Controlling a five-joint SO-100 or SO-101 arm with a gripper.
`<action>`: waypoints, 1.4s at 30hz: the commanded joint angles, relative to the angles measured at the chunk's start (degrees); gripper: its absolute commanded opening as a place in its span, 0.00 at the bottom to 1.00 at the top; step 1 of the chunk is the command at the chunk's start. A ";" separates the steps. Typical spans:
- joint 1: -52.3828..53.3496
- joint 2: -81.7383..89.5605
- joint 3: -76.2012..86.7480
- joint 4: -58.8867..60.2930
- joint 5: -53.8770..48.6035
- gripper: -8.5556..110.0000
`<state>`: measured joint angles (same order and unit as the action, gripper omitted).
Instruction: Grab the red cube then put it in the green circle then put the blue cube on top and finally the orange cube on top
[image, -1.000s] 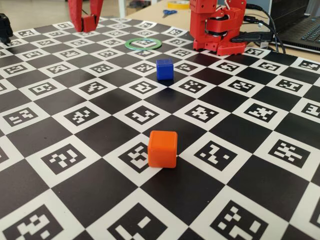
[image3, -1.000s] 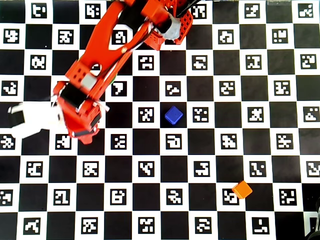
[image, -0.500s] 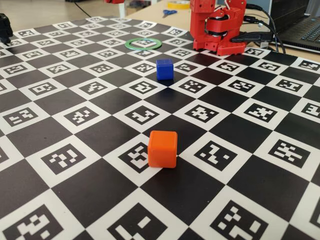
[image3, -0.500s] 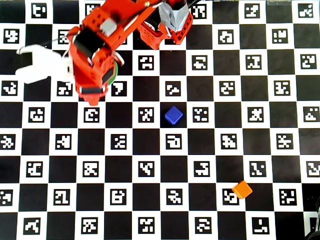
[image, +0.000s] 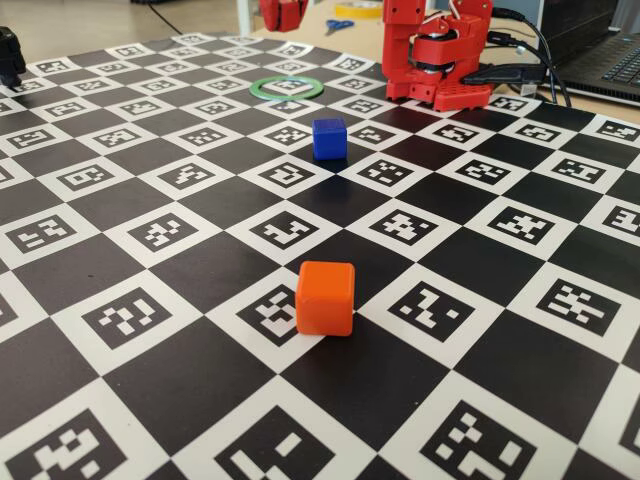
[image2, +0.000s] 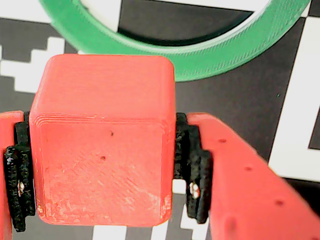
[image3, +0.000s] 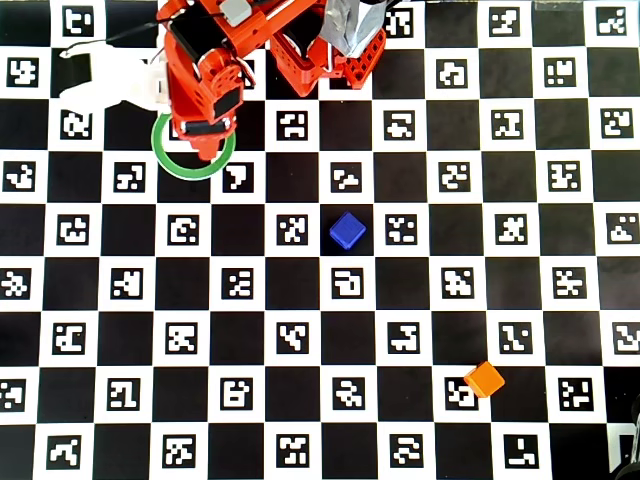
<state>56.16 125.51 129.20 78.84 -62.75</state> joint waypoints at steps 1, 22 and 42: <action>1.05 3.43 0.88 -2.55 -0.88 0.10; 6.68 -10.55 6.15 -16.61 -6.86 0.10; 8.79 -15.82 9.40 -24.08 -8.00 0.10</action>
<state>64.51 109.42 139.39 55.81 -70.93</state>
